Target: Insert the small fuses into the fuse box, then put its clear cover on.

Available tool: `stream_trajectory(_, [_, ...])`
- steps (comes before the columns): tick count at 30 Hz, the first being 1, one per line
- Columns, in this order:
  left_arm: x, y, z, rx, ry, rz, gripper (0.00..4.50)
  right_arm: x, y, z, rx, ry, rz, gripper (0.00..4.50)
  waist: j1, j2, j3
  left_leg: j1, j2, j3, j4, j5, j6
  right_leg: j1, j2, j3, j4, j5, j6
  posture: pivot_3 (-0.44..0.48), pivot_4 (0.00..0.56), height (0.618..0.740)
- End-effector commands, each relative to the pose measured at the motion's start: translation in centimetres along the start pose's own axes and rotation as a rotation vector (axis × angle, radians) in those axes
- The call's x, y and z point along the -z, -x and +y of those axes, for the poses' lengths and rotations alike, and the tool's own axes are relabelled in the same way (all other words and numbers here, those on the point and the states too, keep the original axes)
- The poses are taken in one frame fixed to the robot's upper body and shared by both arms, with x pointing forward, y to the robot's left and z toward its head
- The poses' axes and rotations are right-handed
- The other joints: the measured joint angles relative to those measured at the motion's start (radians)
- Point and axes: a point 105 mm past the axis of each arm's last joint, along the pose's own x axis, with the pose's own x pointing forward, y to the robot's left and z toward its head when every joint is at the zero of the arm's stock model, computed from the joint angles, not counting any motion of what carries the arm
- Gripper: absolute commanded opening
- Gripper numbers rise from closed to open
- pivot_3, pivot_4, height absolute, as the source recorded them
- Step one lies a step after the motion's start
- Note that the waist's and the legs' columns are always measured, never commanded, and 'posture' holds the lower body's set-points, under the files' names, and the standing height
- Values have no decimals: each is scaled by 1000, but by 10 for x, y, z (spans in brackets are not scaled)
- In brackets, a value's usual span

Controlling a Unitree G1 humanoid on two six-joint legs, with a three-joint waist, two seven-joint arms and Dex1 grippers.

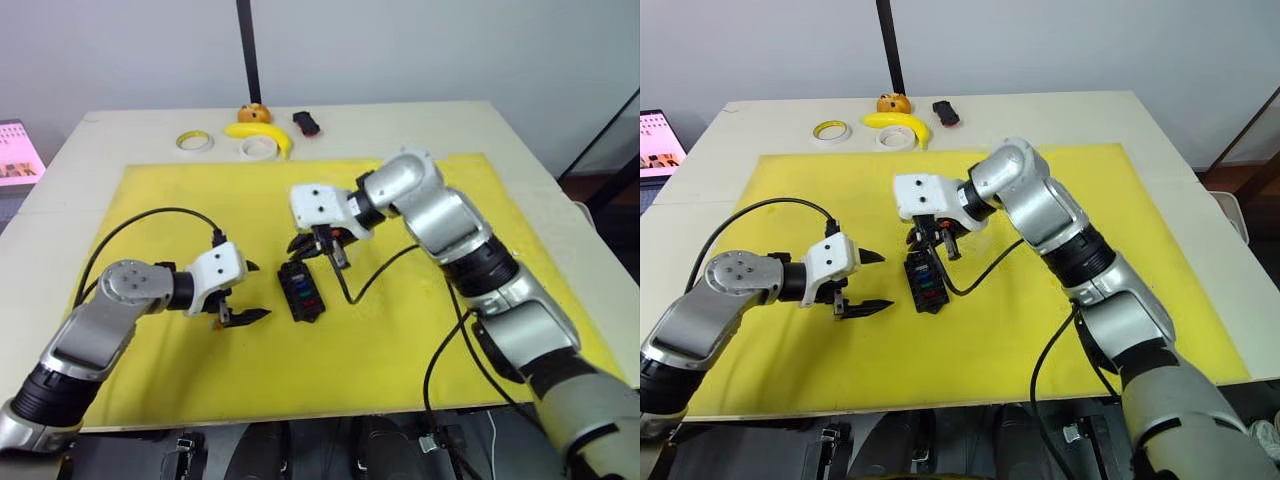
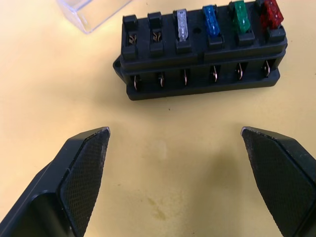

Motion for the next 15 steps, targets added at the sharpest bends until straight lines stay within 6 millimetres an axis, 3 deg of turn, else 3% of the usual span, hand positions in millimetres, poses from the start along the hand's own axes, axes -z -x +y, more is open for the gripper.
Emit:
stream_trajectory(1, [-10,6,6,-26,-24,-31,4500,-13,6,0,39,49,-116,47,0,0,0,0,0,0,0,0,0,0,0,0,0,0,0,0,150,740])
stream_trajectory(15, [-14,6,10,-28,-14,-42,4500,24,-8,9,28,-130,-136,47,0,0,0,0,0,0,0,0,0,0,0,0,0,0,0,0,150,740])
